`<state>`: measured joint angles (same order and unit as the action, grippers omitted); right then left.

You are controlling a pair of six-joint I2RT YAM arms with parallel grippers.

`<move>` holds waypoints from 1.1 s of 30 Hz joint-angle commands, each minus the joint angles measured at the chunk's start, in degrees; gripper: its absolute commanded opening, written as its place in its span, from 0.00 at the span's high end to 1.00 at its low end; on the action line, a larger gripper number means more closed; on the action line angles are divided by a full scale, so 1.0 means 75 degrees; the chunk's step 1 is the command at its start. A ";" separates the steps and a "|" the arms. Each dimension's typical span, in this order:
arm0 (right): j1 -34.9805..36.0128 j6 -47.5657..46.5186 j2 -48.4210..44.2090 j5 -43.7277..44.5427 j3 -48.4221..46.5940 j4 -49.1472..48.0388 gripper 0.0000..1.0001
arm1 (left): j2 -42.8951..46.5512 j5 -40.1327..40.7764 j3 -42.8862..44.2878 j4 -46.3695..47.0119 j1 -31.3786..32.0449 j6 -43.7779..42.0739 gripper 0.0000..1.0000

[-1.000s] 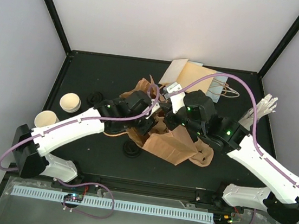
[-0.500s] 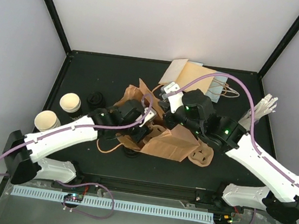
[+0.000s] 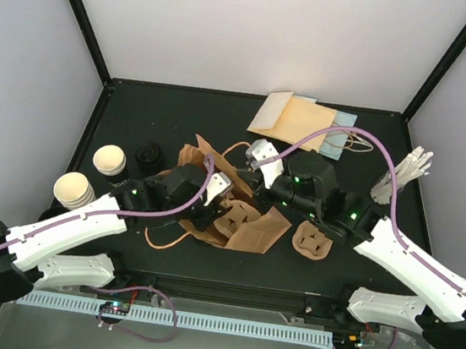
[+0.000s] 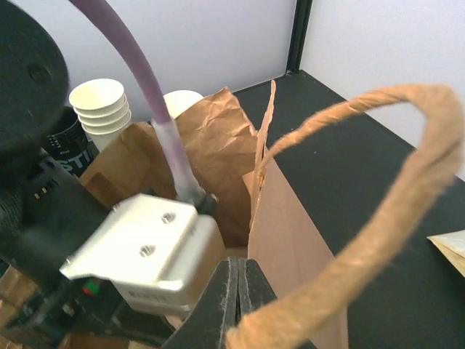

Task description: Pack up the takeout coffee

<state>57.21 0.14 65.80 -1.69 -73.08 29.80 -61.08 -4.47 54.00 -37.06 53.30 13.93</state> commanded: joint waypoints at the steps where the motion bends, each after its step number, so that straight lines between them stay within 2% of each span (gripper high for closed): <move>1: 0.0035 -0.0111 -0.0431 -0.0024 0.0434 -0.0616 0.99 | 0.0337 0.0156 -0.0112 -0.0247 0.0097 0.0096 0.83; 13: 0.0037 -0.0174 -0.0783 -0.0305 0.0904 -0.0504 0.97 | 0.0059 -0.0080 -0.0292 0.0007 0.0300 0.0111 0.83; 15: 0.0029 -0.0099 -0.0765 -0.0118 0.0858 -0.0364 0.89 | 0.0003 -0.0094 -0.0275 0.0028 0.0303 0.0108 0.83; 19: 0.0026 0.0395 -0.0798 0.0355 0.0628 -0.0012 0.80 | -0.0011 -0.0095 -0.0379 0.0109 0.0333 0.0153 0.83; 22: 0.0018 0.0736 -0.0910 0.0335 0.0392 0.0249 0.69 | 0.0011 -0.0067 -0.0441 0.0120 0.0335 0.0175 0.83; 25: 0.0024 0.0988 -0.1086 0.0231 0.0277 0.0535 0.62 | 0.0028 -0.0027 -0.0471 0.0097 0.0335 0.0192 0.83; 29: 0.0016 0.1206 -0.1629 0.0190 0.0580 0.0652 0.48 | 0.0036 -0.0010 -0.0499 0.0124 0.0335 0.0223 0.83; 33: -0.0004 0.1420 -0.2215 0.0534 0.1005 0.0713 0.44 | 0.0046 0.0055 -0.0504 0.0122 0.0345 0.0262 0.83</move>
<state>57.19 8.16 52.97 -0.40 -67.96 33.67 -60.88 -4.34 50.57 -36.80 55.29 15.18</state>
